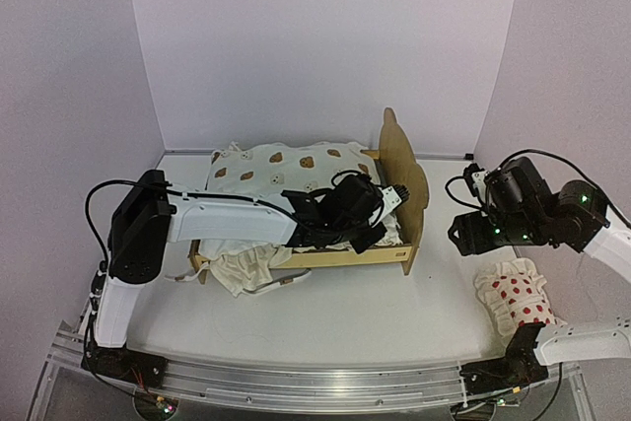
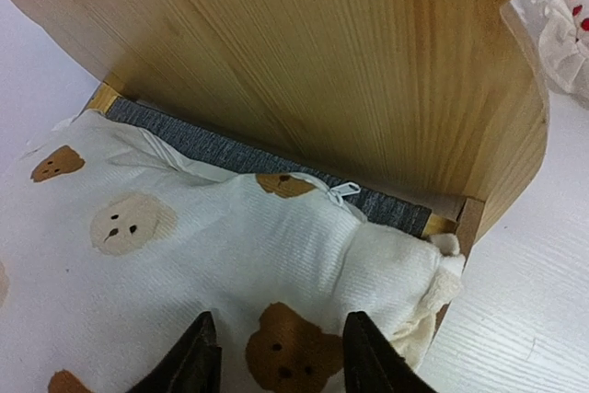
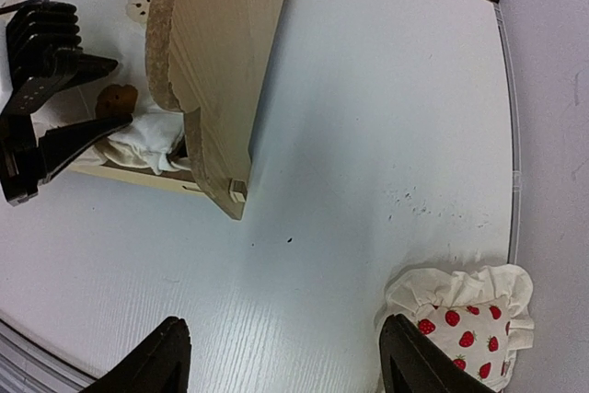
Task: Set up the pet bed
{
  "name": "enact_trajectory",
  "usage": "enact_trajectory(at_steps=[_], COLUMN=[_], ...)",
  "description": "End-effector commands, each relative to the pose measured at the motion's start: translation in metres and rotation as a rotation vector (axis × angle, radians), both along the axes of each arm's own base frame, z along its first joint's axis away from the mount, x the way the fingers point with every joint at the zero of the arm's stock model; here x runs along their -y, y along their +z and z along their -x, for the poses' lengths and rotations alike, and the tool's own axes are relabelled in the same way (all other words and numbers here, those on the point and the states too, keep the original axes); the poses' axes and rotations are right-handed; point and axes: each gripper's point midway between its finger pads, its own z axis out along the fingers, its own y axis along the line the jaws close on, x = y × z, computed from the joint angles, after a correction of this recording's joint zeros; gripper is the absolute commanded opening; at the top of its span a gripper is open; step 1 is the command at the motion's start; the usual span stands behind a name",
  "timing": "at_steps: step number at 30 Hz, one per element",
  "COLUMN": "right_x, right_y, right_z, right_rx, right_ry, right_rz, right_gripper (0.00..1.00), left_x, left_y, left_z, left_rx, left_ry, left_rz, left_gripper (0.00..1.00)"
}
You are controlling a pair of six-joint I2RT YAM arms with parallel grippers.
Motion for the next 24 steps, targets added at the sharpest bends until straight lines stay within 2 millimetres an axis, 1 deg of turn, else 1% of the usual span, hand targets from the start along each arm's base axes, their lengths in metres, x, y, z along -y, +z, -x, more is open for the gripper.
enact_trajectory(at_steps=[1,3,5,10,14,17,19,21,24], right_x=[-0.003,-0.003,-0.004,-0.004,-0.004,-0.004,-0.004,-0.004,-0.004], right_y=[0.008,0.007,0.007,0.006,0.006,0.005,0.004,0.004,0.004], right_z=[-0.001,-0.001,-0.001,-0.001,-0.001,-0.001,-0.001,-0.001,-0.002], right_rx=[0.011,0.009,0.006,0.003,0.003,0.000,0.001,0.000,-0.001], right_ry=[-0.003,-0.002,-0.001,0.001,0.003,0.002,0.000,0.000,0.001], right_rz=[-0.025,-0.024,-0.026,-0.024,-0.026,-0.023,-0.020,-0.018,-0.015], right_gripper=[0.71,0.71,0.71,0.71,0.71,0.71,0.71,0.71,0.71], left_x=[0.012,0.015,0.017,0.016,0.011,0.007,0.005,0.004,0.000], left_y=[0.037,0.037,0.034,0.015,-0.003,-0.012,-0.017,-0.022,-0.029], left_z=[0.003,0.009,0.010,0.001,-0.012,-0.021,-0.022,-0.022,-0.021], left_rx=[0.017,-0.003,-0.011,-0.010,-0.008,-0.006,-0.011,-0.033,-0.059], left_ry=[-0.035,-0.064,-0.074,-0.032,0.029,0.066,0.066,0.057,0.052], left_rz=[0.091,0.106,0.101,0.043,-0.005,-0.035,-0.051,-0.064,-0.084], left_gripper=[0.53,0.59,0.63,0.73,0.74,0.72,0.72,0.75,0.78])
